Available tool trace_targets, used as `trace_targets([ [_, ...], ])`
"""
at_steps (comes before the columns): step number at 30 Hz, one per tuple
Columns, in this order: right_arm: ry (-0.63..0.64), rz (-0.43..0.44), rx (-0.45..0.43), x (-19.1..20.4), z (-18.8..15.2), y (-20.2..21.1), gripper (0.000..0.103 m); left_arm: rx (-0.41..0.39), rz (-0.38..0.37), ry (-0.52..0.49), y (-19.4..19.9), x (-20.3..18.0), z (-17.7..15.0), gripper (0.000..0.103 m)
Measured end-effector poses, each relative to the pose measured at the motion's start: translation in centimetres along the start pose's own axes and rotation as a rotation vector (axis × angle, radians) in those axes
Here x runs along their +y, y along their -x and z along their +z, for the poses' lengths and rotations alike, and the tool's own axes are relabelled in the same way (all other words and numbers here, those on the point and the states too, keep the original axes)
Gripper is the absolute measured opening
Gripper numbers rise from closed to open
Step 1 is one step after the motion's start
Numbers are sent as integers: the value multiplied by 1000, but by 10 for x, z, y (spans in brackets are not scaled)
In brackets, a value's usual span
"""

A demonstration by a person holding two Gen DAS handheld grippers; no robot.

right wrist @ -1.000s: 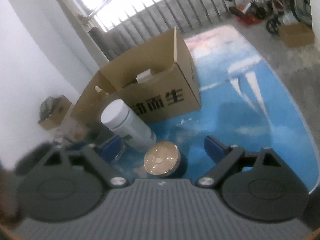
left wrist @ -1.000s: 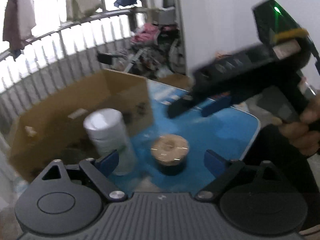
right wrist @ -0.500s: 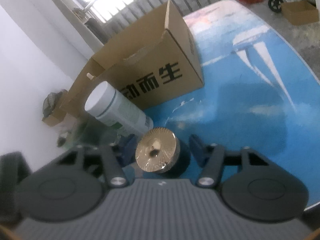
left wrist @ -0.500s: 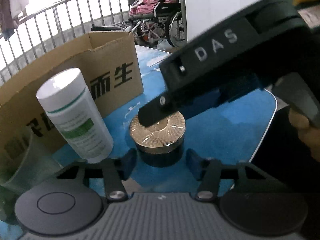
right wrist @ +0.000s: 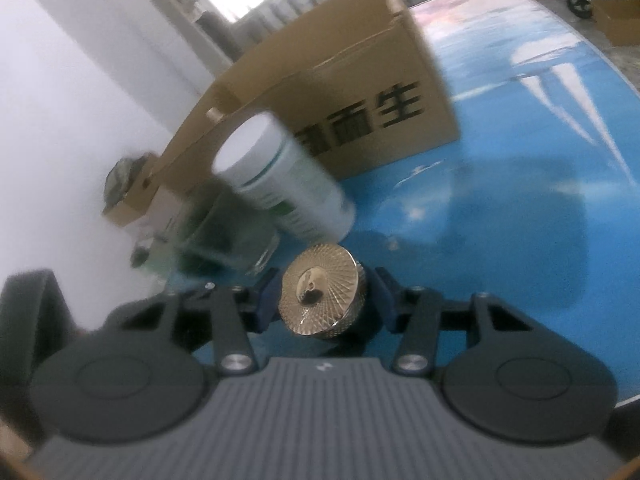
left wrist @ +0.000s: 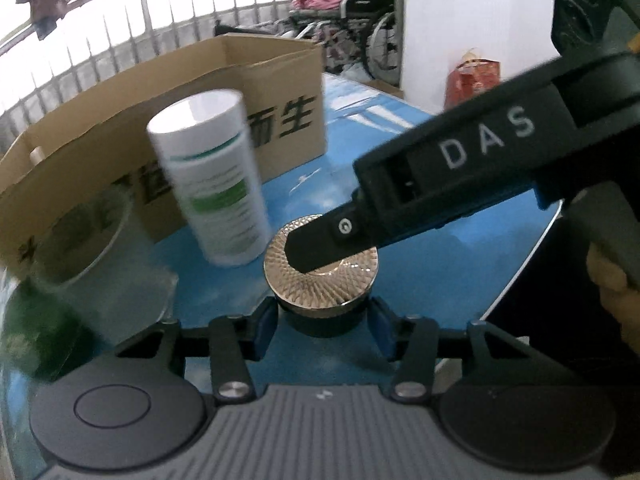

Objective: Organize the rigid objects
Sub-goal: 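Close the right gripper around the gold-lidded jar and lift it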

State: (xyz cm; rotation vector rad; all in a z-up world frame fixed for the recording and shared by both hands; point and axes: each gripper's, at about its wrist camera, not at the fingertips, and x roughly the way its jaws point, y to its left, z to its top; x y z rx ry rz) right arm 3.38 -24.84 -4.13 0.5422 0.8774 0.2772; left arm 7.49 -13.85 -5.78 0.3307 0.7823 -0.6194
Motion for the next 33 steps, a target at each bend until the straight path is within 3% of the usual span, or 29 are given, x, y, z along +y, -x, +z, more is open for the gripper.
trace_targets([
  [9,62,66,71,28,-7,-25,51,5,42,49,14,23,-18,51],
  [13,58,66,79,27,-4,-25,52,-18,52,20,14,14,-19,63],
  [33,50,65,118,24,-8,-29,56,-41,63,24,7,18,-17,57],
])
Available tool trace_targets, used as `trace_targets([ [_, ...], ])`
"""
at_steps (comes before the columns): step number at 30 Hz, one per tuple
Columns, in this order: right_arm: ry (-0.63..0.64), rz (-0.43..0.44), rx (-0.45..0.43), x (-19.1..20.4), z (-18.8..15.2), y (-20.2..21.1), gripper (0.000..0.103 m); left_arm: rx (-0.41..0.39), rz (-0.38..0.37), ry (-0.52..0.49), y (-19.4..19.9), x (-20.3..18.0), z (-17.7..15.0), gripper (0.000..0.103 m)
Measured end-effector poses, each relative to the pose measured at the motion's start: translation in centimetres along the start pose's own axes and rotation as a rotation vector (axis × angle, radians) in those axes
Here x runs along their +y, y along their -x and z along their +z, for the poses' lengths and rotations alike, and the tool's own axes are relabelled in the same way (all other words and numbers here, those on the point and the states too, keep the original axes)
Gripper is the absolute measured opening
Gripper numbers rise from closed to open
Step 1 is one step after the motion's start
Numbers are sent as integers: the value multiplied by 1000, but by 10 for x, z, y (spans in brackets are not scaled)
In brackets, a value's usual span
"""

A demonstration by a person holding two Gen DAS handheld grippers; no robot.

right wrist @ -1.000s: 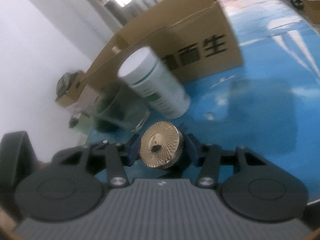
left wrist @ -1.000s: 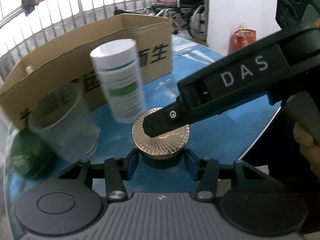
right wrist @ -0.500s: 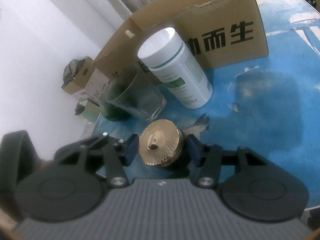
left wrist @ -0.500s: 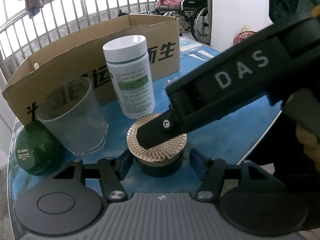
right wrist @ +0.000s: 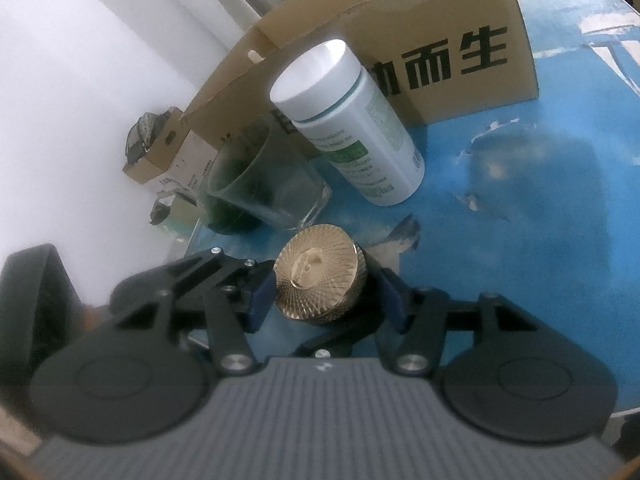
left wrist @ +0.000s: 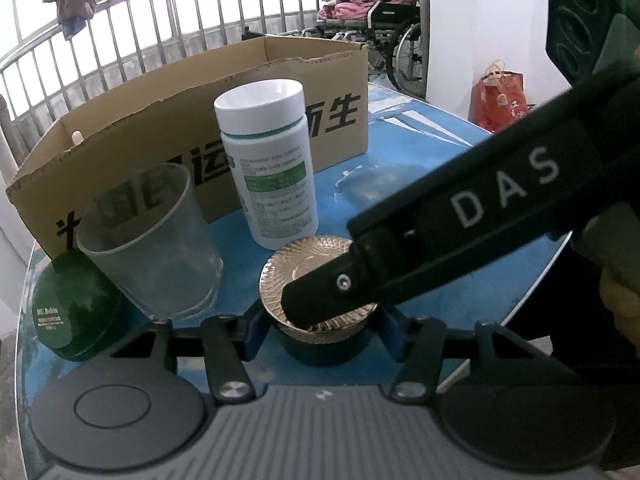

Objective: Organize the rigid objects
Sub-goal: 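Close the right gripper around the gold-lidded jar and lift it, then carry the gold-lidded jar into the cardboard box and lower it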

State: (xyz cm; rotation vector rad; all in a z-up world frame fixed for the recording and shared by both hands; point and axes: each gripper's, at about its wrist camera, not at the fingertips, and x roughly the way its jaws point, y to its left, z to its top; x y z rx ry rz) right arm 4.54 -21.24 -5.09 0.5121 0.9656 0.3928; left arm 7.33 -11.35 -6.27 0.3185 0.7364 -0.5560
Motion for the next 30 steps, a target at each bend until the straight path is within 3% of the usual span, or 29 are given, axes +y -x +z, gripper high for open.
trace_targets([
  [30,-12,14,4,-1,0,0,57,-10,35,-2,13,-11,-2,57],
])
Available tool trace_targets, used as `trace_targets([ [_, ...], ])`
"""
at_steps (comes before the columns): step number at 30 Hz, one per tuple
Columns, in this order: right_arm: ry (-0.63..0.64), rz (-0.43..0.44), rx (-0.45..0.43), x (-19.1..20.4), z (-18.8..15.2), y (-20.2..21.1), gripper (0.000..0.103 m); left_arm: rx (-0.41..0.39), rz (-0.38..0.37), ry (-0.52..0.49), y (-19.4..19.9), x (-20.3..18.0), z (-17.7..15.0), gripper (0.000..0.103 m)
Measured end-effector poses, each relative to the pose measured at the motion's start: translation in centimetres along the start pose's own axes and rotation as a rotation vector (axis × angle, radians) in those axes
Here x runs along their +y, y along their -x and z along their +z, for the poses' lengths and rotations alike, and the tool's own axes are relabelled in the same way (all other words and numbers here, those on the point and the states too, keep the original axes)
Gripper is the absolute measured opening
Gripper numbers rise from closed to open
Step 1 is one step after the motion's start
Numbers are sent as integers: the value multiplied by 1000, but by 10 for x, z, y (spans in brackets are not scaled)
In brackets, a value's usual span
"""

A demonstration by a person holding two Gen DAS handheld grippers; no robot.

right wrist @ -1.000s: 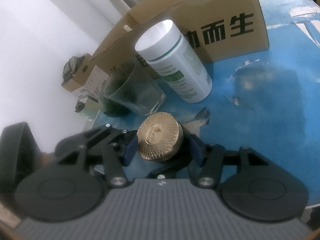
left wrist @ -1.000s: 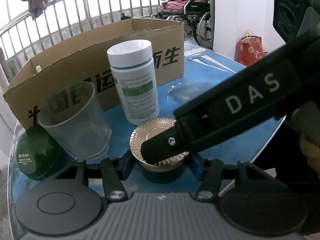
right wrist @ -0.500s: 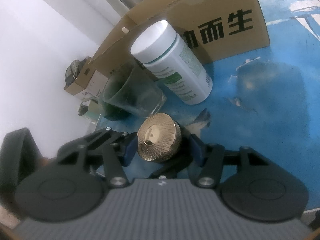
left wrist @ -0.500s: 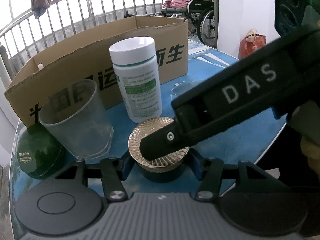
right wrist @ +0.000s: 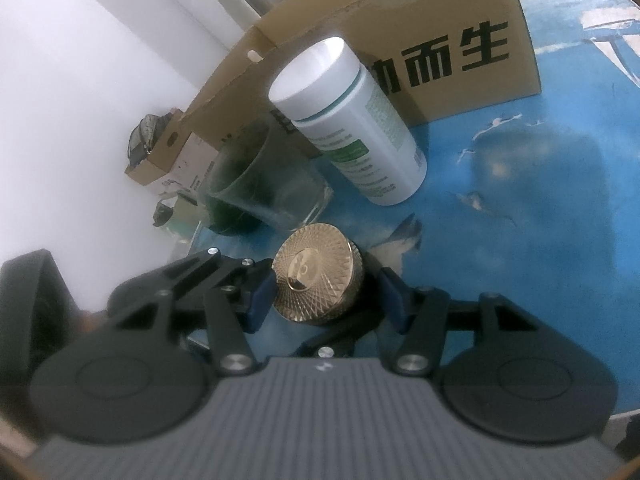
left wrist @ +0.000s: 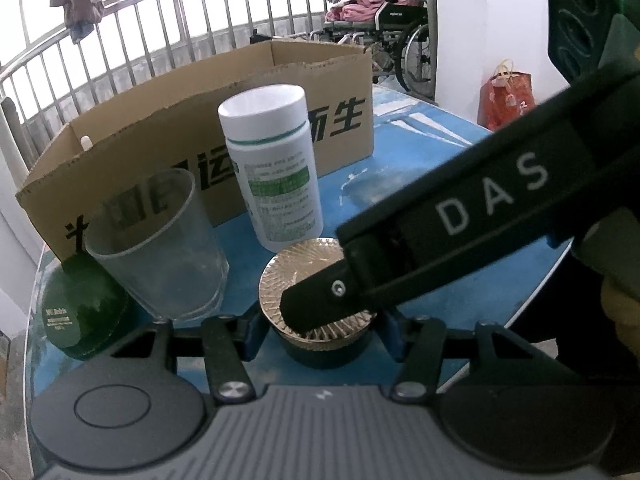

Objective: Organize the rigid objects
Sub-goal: 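Carry the gold-lidded jar into the cardboard box and lower it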

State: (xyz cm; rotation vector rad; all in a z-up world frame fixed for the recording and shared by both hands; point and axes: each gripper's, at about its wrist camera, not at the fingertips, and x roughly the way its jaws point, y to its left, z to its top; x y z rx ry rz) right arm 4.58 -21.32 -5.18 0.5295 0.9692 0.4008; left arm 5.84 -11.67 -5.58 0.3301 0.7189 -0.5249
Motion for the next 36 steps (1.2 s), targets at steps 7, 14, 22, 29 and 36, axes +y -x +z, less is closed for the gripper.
trace_targets([
  [7,37,-2,-21,13,-2,14,57,-57,40,-47,24,-11,2,57],
  [14,102,1,-92,42,-2,47,57,-160,69,-42,68,-10,12,57],
  [22,262,-13,-209,106,6,92,57,-318,112,-39,124,0,35,57],
  [29,368,-27,-320,133,40,120,57,-398,123,-79,136,10,84,57],
  [36,408,-45,-318,131,110,123,57,-326,53,-39,97,44,149,57],
])
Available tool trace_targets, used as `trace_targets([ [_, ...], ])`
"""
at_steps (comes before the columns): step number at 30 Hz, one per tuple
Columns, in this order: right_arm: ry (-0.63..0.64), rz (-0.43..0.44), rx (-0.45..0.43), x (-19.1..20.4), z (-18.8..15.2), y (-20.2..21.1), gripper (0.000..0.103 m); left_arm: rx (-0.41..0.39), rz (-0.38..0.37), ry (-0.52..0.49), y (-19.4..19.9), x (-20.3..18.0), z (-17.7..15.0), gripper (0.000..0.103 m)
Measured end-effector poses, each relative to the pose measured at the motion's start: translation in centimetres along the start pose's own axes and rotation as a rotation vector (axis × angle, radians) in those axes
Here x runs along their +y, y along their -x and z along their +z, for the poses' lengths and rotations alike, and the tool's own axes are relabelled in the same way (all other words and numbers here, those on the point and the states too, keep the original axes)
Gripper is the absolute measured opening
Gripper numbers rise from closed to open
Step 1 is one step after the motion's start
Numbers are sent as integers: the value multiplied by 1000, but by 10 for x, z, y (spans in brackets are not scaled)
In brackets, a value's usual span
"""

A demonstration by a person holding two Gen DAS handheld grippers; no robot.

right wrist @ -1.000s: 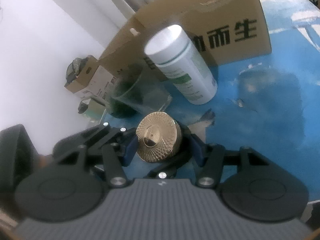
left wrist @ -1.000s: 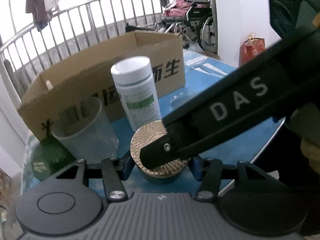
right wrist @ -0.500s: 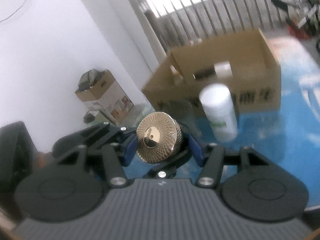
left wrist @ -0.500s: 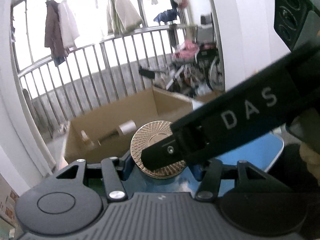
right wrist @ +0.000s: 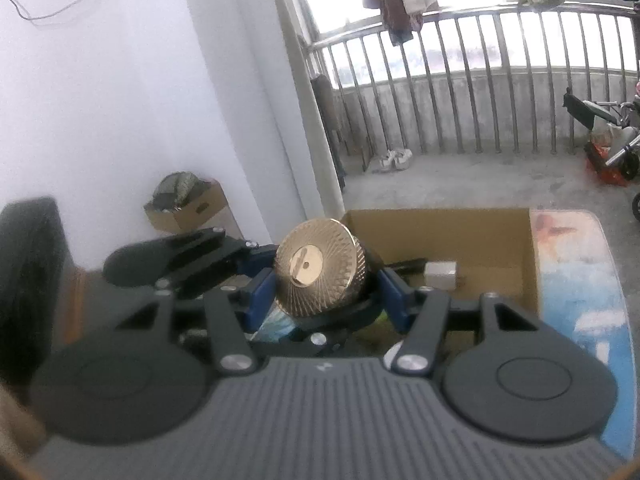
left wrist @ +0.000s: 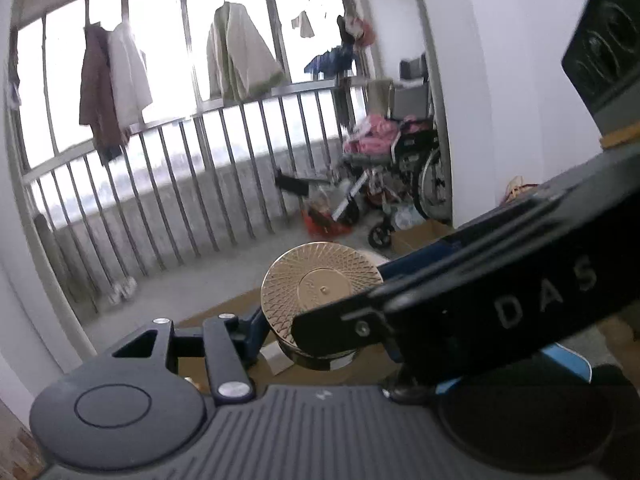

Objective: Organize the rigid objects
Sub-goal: 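Carry the gold-lidded jar into the cardboard box and lower it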

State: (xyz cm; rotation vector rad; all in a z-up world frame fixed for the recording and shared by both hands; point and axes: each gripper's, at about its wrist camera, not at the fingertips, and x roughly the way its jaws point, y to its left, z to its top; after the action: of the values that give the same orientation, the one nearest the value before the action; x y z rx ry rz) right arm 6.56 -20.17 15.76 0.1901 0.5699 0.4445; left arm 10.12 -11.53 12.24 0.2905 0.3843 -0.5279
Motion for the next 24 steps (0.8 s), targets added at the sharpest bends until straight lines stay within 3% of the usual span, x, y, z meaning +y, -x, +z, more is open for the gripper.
trace_targets([
  [6,-106,26,156,-69,42,-78,57,218,-42,70,-95,35,12,57],
  [12,-259,71,339,-140,41,-162,56,460,-76,208,-183,73,0,57],
  [19,-348,69,471,-179,24,-217,55,599,-100,319,-214,100,-35,57],
  [24,-370,83,520,-186,21,-244,55,647,-91,332,-223,111,-45,57],
])
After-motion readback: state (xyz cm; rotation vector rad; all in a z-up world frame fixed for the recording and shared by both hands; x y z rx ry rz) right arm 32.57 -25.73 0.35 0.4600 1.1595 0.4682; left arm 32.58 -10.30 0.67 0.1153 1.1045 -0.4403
